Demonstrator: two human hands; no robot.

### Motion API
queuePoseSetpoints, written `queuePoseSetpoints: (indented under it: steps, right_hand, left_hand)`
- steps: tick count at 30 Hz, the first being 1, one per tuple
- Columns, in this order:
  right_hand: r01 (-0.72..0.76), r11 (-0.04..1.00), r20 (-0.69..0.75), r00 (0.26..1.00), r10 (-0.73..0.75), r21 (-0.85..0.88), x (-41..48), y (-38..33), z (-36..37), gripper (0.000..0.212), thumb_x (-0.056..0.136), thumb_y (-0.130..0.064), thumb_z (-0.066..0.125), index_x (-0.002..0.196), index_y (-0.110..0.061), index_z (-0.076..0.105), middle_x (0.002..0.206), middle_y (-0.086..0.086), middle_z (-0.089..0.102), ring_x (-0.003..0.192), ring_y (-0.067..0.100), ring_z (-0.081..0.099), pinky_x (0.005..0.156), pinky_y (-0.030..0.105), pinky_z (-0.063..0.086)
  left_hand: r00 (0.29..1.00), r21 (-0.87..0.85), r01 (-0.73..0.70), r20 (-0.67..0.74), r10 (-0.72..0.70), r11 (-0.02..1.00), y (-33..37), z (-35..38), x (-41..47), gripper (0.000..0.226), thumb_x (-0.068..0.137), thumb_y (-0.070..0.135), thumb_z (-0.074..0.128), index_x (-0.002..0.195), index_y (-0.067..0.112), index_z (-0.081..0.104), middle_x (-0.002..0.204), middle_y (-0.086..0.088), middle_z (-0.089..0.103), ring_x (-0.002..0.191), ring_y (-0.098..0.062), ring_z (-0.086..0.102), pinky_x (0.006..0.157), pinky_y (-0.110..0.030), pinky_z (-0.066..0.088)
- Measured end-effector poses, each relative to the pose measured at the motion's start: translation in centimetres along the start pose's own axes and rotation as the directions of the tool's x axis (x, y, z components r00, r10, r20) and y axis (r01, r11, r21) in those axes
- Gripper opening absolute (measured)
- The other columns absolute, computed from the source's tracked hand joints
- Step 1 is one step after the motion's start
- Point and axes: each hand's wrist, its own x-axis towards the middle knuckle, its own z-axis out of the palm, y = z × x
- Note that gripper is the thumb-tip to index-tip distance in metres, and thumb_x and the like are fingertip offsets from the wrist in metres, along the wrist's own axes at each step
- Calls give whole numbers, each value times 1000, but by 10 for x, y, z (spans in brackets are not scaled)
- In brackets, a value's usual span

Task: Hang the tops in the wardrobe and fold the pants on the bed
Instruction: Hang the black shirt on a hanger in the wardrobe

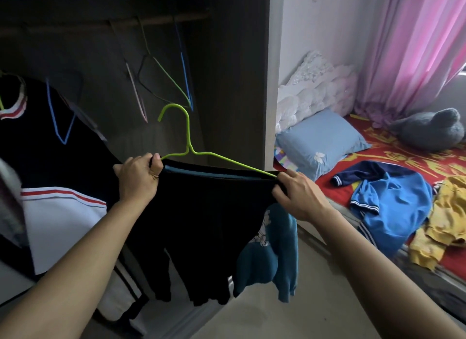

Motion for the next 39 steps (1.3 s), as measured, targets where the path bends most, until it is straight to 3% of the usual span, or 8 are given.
queuePoseSetpoints:
  steps: [4,8,12,19,26,31,36,39]
  right_hand:
    - [6,995,-127,992,-19,-100,0,-7,-10,39,99,-58,38,107,-22,50,94,0,66,87,24,59,69,39,48]
    - [132,977,-100,984,-150,-170,9,-21,-15,46,103,-59,30,136,-32,49,101,-3,65,93,21,58,80,39,47]
    - [214,943,-40,972,-231,-255,21,-26,-17,49,104,-55,23,119,-30,61,96,-3,58,89,22,53,83,37,42]
    - [124,942,-74,985,-154,-311,32,-9,-29,32,102,-46,43,111,-28,67,112,-1,56,103,24,49,94,41,37]
    - [171,985,-126,977,-171,-13,30,-32,-29,26,105,-35,43,112,-17,60,93,4,62,87,27,57,69,42,49]
    - [296,953,41,955,-294,-62,45,-55,-35,23,107,-32,39,112,-19,58,96,2,61,86,23,56,64,37,47]
    - [224,972,-109,970,-217,64,65,-91,-48,29,105,-40,40,106,-18,58,96,-1,60,80,22,58,63,36,42]
    - [201,978,-111,975,-194,61,73,-118,-59,27,104,-42,42,103,-22,60,92,-9,56,80,16,54,64,32,39]
  left_hand:
    - [990,59,-131,67,127,990,8,3,-12,50,98,46,26,65,15,48,61,-9,56,64,-37,55,65,-39,30]
    - [981,-64,-161,95,167,985,39,5,-24,47,99,47,26,72,17,49,66,-1,53,70,-32,54,69,-37,27]
    - [981,-139,-135,117,152,981,67,4,-30,45,100,47,24,75,20,50,70,9,48,73,-21,50,74,-36,27]
    - [990,-249,-37,120,68,968,66,-7,-16,37,102,45,30,72,24,38,72,12,43,74,-17,42,75,-43,40]
    - [986,-415,23,159,48,910,49,-11,-3,44,100,50,33,62,27,30,60,8,39,63,-21,42,68,-43,40]
    - [972,-417,28,224,73,909,31,-21,6,43,97,56,33,62,33,42,57,9,42,65,-20,44,76,-51,45]
    - [916,-424,145,398,40,894,12,-34,1,57,85,79,27,96,37,65,87,7,71,96,-14,65,96,-41,47]
    - [898,-450,139,433,80,882,-7,-42,5,37,95,54,50,123,31,61,111,3,70,109,-16,62,99,-39,46]
